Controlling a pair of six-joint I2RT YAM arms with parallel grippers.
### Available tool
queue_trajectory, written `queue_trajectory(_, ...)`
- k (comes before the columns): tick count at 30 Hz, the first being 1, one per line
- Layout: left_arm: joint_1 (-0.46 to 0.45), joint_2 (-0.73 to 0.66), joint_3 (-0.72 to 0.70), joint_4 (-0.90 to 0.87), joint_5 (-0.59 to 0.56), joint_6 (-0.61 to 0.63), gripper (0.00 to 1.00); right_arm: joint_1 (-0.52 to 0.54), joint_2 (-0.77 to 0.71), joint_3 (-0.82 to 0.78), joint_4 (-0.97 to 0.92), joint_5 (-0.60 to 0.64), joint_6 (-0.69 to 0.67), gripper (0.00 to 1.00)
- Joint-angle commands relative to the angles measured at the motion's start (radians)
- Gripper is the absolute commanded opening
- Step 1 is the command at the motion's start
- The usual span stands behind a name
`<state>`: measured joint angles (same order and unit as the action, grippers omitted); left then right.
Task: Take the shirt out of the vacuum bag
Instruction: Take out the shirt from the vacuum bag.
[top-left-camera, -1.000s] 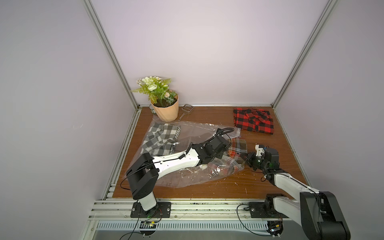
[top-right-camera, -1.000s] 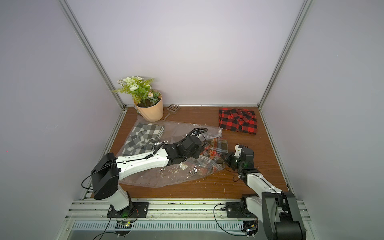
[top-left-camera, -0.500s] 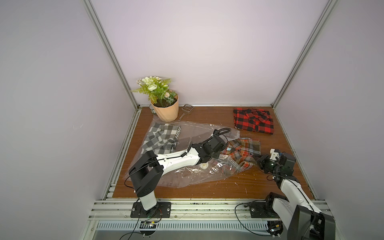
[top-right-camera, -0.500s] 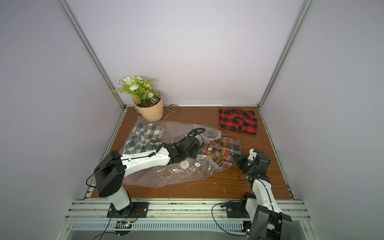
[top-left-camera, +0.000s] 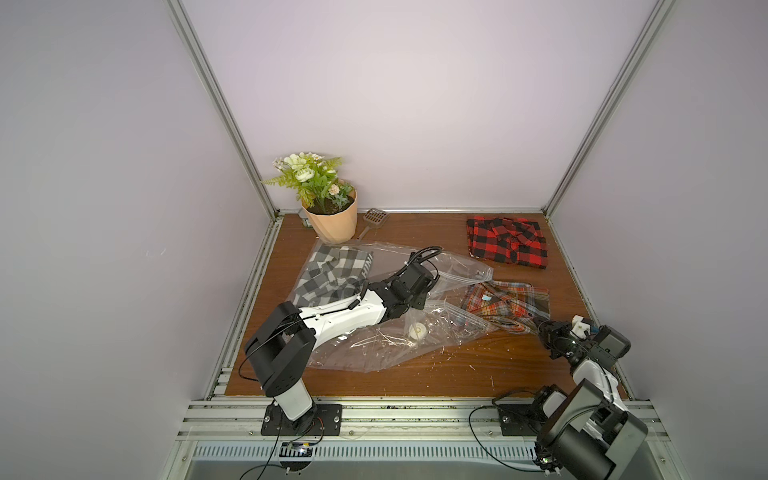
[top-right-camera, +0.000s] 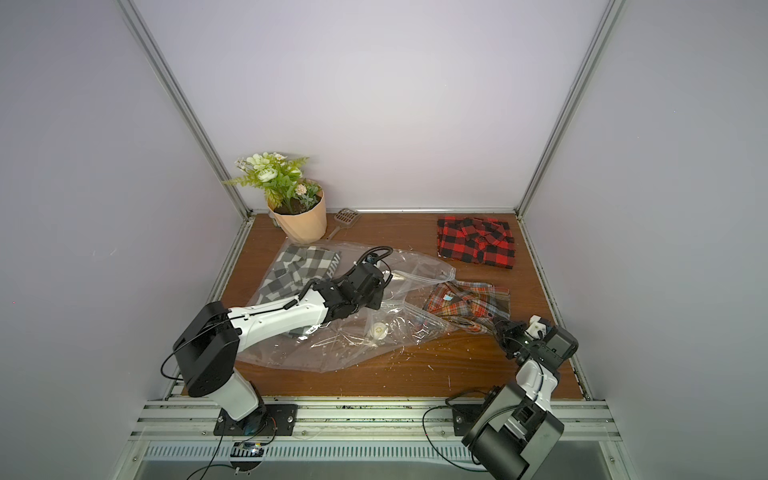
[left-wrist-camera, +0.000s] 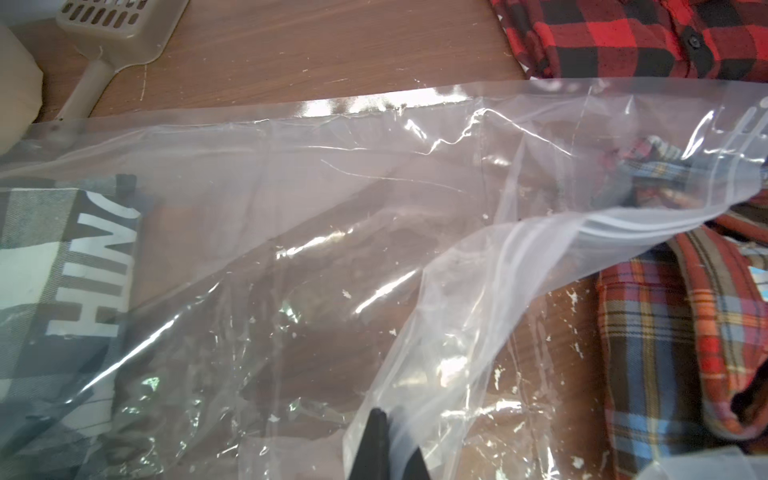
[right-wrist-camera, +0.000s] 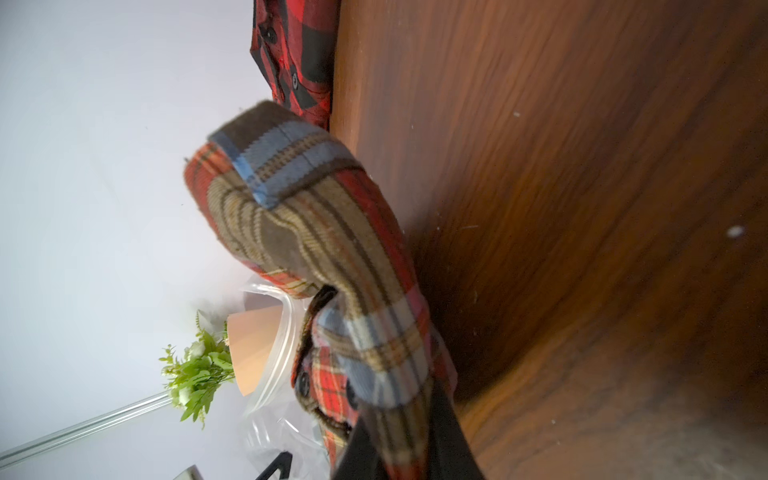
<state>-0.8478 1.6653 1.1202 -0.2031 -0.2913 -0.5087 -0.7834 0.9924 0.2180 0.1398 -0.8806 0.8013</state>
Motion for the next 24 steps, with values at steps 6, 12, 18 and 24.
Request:
queue_trajectory(6,0.046,0.08,0.052,-0.001,-0.026,0.019,0.0,-0.018,-0.089,-0.02,0.114,-0.07,0.101,0.0)
queue_trajectory(12,0.086,0.13,0.071,0.022,-0.006,0.039,0.0,-0.024,-0.195,0.069,-0.044,-0.036,0.116,0.0)
queue_trajectory(18,0.125,0.198,0.131,0.014,0.047,0.057,0.0,-0.042,-0.201,0.017,0.152,-0.078,0.301,0.0)
queue_trajectory(24,0.121,0.277,0.191,0.05,0.177,0.058,0.0,0.021,-0.165,0.048,0.478,-0.146,0.555,0.0)
